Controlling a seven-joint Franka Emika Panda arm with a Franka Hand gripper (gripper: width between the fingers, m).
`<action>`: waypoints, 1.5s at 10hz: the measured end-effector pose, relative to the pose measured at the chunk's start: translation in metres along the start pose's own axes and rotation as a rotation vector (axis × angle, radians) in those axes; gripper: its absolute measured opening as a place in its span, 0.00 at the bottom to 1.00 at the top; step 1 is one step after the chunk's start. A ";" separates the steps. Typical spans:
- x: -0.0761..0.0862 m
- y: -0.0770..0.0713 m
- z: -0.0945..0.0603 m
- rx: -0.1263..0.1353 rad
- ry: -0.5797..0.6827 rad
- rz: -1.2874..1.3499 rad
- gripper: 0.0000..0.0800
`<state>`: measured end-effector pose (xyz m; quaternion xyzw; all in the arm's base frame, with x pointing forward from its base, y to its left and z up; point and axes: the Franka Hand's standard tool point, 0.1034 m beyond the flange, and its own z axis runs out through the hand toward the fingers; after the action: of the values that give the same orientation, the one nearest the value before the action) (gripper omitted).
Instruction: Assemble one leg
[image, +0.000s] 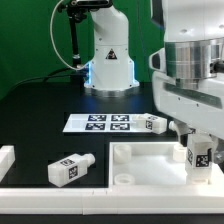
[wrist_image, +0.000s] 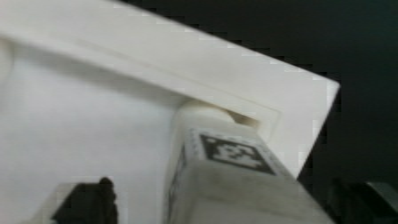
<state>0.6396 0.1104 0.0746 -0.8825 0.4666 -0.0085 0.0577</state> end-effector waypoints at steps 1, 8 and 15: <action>-0.001 0.002 -0.001 -0.010 -0.011 -0.157 0.79; -0.003 -0.005 0.001 0.006 0.029 -0.651 0.81; -0.002 -0.002 0.003 -0.002 0.026 -0.003 0.36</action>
Offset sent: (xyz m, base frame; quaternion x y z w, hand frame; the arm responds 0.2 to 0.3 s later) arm 0.0000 0.0000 0.0000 0.0000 0.0000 -0.1938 0.9810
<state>0.6400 0.1133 0.0718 -0.8832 0.4658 -0.0195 0.0509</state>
